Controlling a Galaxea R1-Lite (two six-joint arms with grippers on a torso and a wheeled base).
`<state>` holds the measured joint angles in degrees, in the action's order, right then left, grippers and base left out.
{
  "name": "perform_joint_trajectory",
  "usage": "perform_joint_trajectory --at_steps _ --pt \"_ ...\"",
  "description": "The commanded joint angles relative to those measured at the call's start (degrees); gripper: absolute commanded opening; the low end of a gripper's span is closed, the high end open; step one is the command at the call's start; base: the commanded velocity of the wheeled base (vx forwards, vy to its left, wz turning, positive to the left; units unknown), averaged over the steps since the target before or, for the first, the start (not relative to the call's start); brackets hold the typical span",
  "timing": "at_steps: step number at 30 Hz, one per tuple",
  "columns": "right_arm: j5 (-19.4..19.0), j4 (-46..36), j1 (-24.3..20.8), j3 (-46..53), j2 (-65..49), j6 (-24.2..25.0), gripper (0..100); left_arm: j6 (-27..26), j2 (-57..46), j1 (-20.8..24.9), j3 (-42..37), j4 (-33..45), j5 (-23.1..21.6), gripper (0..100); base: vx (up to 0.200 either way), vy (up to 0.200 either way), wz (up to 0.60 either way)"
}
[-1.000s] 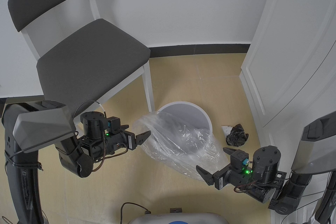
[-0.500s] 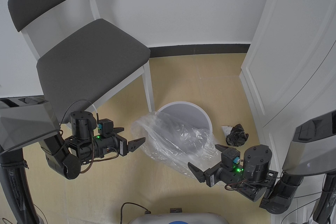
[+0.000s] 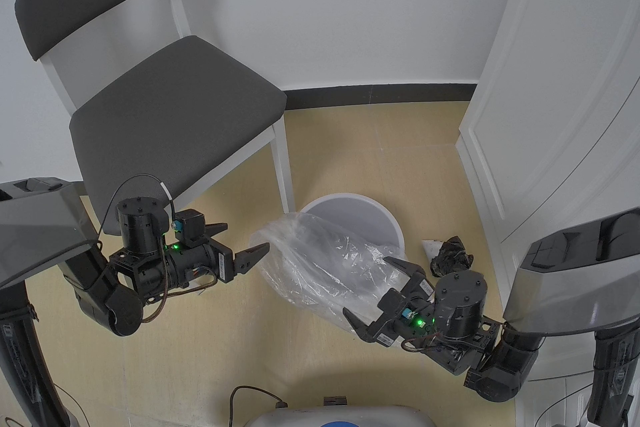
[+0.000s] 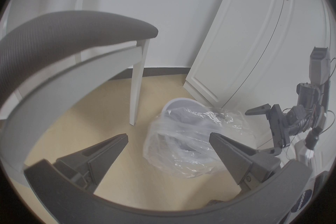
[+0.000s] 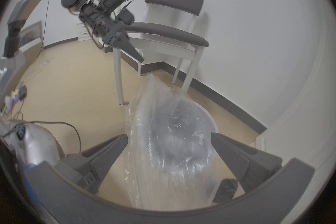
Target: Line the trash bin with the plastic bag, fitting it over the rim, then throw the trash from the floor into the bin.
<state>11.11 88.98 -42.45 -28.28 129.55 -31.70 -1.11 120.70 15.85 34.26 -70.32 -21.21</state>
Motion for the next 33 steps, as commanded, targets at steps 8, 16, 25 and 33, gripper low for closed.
perform_joint_trajectory --at_steps 8,16,25,33 --pt "-1.26 1.02 0.26 -5.03 5.63 -6.01 100 -3.37 -1.08 -1.08 -0.07 -2.02 3.63 100 0.000 0.000 0.00" --pt "-1.17 1.02 1.49 -9.16 9.67 -5.92 100 -3.37 -0.55 -1.17 0.20 -2.11 3.72 100 0.000 0.000 0.00" --pt "-1.35 1.02 1.58 -11.36 11.78 -4.87 100 -3.37 0.50 -1.26 0.55 -2.11 3.72 100 0.000 0.000 0.00" --pt "-1.35 1.02 1.23 -12.06 12.39 -3.02 0 -3.37 0.94 -1.52 0.64 -2.11 3.72 100 0.000 0.000 0.00"
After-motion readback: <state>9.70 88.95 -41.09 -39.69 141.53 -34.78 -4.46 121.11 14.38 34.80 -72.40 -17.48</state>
